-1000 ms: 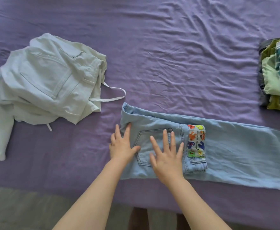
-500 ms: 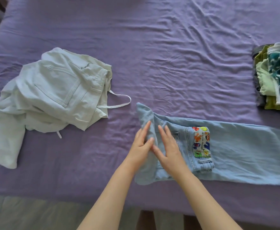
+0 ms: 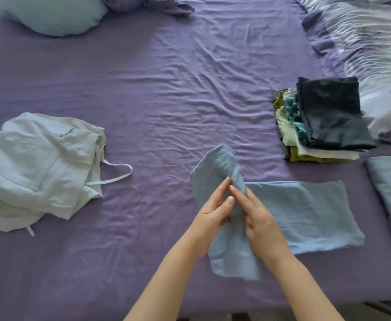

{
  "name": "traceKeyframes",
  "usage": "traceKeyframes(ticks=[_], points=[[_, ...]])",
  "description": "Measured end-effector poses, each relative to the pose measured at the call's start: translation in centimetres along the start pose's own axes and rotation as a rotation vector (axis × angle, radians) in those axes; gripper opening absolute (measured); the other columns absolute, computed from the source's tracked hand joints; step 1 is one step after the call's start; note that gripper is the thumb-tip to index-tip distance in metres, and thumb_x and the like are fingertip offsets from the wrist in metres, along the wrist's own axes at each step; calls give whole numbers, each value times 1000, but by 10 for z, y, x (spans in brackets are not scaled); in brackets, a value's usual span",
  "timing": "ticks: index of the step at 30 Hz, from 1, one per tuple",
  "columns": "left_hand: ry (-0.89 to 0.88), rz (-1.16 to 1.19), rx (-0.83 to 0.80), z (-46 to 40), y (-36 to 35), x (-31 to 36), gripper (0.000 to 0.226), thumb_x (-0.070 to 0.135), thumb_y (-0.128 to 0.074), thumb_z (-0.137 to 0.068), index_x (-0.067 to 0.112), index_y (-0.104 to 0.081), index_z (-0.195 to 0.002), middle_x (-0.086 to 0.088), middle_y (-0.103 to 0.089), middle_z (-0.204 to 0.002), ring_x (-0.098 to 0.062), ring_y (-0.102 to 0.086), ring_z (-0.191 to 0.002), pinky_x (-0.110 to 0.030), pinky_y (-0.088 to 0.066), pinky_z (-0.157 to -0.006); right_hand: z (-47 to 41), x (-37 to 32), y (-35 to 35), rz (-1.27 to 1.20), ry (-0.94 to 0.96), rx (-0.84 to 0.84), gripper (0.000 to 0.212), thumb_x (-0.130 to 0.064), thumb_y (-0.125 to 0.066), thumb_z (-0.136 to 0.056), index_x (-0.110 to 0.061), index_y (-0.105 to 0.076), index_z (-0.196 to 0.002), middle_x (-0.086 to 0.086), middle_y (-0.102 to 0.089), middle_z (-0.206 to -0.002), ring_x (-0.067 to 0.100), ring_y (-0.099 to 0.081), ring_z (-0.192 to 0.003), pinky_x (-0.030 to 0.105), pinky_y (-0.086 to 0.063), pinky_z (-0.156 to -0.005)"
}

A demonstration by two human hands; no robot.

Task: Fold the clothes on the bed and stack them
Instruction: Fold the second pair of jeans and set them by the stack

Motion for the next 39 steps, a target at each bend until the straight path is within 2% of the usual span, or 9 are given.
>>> traceKeyframes(ticks=[3, 7, 12, 17, 20, 25, 30, 35, 39], points=[[-62, -114, 22, -18, -36, 5, 49, 15, -47, -99, 32, -35, -142, 19, -45, -138, 6, -46, -115, -29, -37, -108, 8, 27, 45, 75, 28, 66, 85, 17, -41, -82, -45, -29, -138, -16, -15, -155, -11, -20, -137, -3, -23, -97], [-130, -471, 48, -47, -77, -6, 49, 16, -51, -98, 26, -35, -143, 10, -38, -145, -9, -32, -133, -31, -27, -114, 14, 70, 89, 163, 10, 131, 83, 17, -41, -83, -46, -27, -135, -28, -4, -148, -28, -6, -126, 0, -24, -94], [-203, -913, 88, -84, -123, -37, 49, 18, -52, -97, 21, -38, -144, 0, -34, -147, -19, -27, -136, -17, -14, -110, 14, 152, 140, 161, -137, 191, 70, 11, -40, -91, -38, -34, -141, -10, -19, -154, 0, -24, -137, 6, -24, -94], [-17, -1238, 64, -110, -135, -89, 51, 24, -41, -101, 34, -26, -148, 4, -8, -159, -16, 1, -145, -35, -14, -117, 8, 245, 181, 184, -270, 137, 66, 14, -36, -88, -20, -35, -145, 5, -27, -155, 15, -23, -143, 4, -16, -100], [149, -1362, 131, -117, -131, -113, 56, 29, -41, -99, 34, -19, -150, 0, 7, -160, -21, 11, -146, -38, -9, -118, 7, 287, 181, 124, -376, 93, 70, 15, -36, -87, -20, -29, -147, 5, -32, -153, 17, -29, -140, 13, -19, -106], [307, -1333, 300, -118, -120, -130, 69, 40, -52, -93, 44, -10, -149, -4, 24, -157, -26, 18, -145, -47, -11, -118, 6, 323, 171, 168, -548, 151, 72, 7, -47, -86, -16, -22, -150, 11, -39, -148, 33, -40, -130, 30, -32, -105], [267, -1185, 401, -122, -119, -133, 74, 30, -65, -86, 42, -22, -146, -2, 27, -156, -27, 17, -145, -48, -25, -114, 8, 341, 162, 202, -677, 51, 67, -24, -59, -91, -5, -26, -147, 16, -34, -150, 35, -30, -136, 39, -24, -112], [248, -1040, 503, -124, -120, -135, 90, 23, -71, -80, 38, -14, -148, -4, 17, -158, -32, -4, -145, -45, -28, -111, 5, 337, 157, 29, -778, 112, 72, -35, -63, -88, -13, -28, -147, 17, -33, -145, 35, -35, -131, 43, -32, -104], [403, -693, 686, -123, -89, -137, 117, 34, -81, -72, 25, 4, -152, -16, -12, -156, -35, -26, -139, -45, -27, -112, 2, 337, 157, -73, -903, 169, 66, -37, -72, -80, -1, -47, -128, 20, -51, -128, 35, -52, -114, 35, -41, -83]])
Point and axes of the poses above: each hand's wrist, its own z-axis away from the middle knuckle, its own y-axis out of the back of the hand, x = y × z, the point moved 4 cm from there along -z, towards the middle knuckle
